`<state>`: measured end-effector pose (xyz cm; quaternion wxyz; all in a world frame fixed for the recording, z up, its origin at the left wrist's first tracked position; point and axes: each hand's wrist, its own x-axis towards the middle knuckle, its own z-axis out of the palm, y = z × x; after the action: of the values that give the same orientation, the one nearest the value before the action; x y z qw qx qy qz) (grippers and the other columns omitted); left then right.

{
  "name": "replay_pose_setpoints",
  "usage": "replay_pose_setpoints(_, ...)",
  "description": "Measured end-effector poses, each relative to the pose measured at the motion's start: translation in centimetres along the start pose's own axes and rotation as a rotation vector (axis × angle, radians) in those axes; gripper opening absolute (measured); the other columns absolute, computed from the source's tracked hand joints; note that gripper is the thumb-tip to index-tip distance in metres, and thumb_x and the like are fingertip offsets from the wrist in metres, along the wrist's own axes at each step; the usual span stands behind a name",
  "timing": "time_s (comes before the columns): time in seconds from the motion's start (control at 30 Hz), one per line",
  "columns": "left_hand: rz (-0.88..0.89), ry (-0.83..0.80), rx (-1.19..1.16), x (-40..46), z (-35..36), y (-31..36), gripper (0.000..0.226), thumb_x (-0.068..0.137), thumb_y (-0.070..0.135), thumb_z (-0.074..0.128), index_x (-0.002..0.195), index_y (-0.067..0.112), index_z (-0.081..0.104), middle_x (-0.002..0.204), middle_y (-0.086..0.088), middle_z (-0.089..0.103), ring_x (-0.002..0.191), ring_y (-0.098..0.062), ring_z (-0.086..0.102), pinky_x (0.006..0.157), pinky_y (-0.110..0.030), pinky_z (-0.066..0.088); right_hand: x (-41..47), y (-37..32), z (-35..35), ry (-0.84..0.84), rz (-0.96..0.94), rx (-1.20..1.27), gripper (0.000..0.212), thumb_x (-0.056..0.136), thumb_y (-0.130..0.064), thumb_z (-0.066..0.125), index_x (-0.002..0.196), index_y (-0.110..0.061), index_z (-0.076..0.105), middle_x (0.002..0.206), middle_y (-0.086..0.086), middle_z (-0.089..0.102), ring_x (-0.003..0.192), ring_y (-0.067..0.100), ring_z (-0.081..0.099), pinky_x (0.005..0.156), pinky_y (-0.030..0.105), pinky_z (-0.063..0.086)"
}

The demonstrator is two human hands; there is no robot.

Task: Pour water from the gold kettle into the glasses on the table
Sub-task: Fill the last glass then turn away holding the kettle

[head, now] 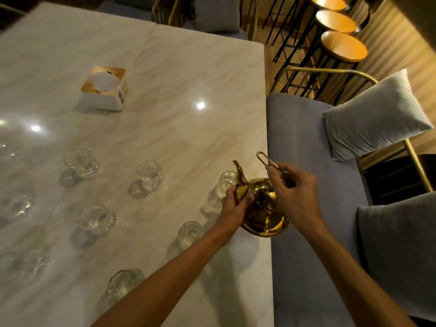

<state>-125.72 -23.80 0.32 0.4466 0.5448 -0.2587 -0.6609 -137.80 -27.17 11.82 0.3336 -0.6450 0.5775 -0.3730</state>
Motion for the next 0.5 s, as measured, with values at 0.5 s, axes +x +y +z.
replay_pose_setpoints(0.5,0.333,0.096,0.181,-5.7,-3.8,5.9,0.094,0.069,0.083,0.061,0.148,0.038,0.035,0.146,0.006,0.04,0.132,-0.014,0.049,0.106,-0.038,0.052,-1.4,-8.0,0.0,0.153,-0.076,0.203,0.029,0.095,-0.033,0.065,0.116,-0.016,0.074,0.087,0.022,0.07,0.08,0.032,0.063,0.059,0.02,0.052)
